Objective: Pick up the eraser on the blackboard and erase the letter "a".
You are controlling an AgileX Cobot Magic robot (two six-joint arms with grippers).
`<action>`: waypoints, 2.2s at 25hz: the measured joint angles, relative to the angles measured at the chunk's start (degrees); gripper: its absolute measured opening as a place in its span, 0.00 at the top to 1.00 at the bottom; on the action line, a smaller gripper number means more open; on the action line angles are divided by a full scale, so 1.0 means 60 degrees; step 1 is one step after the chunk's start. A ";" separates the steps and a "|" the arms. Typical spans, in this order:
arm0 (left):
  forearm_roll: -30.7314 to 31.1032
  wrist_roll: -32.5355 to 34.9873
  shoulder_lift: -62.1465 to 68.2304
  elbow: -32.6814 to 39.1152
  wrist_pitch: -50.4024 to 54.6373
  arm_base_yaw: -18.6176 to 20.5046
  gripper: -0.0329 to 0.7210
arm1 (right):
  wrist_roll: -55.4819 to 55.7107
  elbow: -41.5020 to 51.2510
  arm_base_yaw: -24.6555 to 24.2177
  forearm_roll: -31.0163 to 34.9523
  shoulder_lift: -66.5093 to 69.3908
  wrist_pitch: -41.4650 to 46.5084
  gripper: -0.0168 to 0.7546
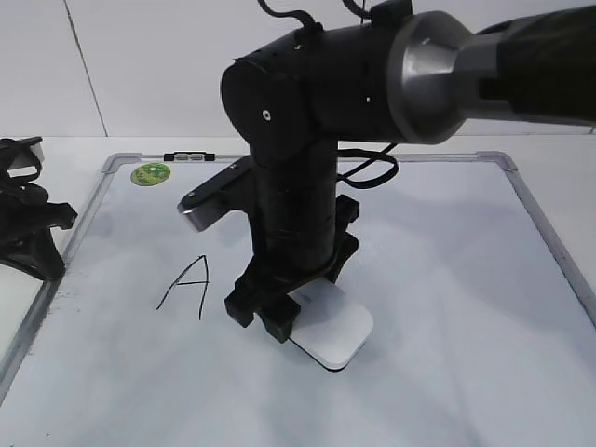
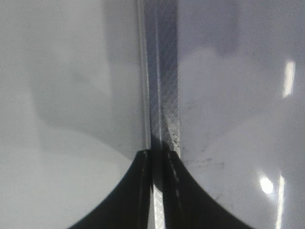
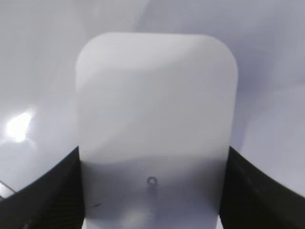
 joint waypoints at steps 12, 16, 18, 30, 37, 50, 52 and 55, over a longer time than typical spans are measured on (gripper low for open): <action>0.0000 0.0000 0.0000 0.0000 0.0000 0.0000 0.91 | 0.0248 0.0000 -0.2938 -0.0085 -0.0824 0.0039 0.25; 0.0000 0.0021 0.0000 0.0000 0.0000 0.0000 0.88 | 0.0290 0.0000 -0.4105 -0.0125 -0.0866 0.0047 0.25; 0.0017 0.0042 0.0000 0.0000 0.0000 0.0000 0.90 | 0.0327 0.0000 -0.4611 -0.0108 -0.0866 0.0047 0.25; 0.0017 0.0042 0.0000 0.0000 0.0000 0.0000 0.90 | 0.0401 0.0242 -0.6774 0.0093 -0.0881 0.0071 0.25; 0.0017 0.0042 0.0000 0.0000 0.0000 0.0000 0.90 | 0.0438 0.1145 -0.6899 0.0186 -0.1047 0.0071 0.25; 0.0017 0.0042 0.0000 0.0000 0.0000 0.0000 0.90 | 0.0588 0.2140 -0.7235 0.0457 -0.1070 -0.1361 0.25; 0.0017 0.0042 0.0000 0.0000 0.0000 0.0000 0.90 | 0.0588 0.2140 -0.7396 0.0493 -0.1070 -0.1408 0.25; 0.0017 0.0042 0.0000 0.0000 0.0000 0.0000 0.90 | 0.0588 0.2140 -0.7481 0.0534 -0.1070 -0.1420 0.25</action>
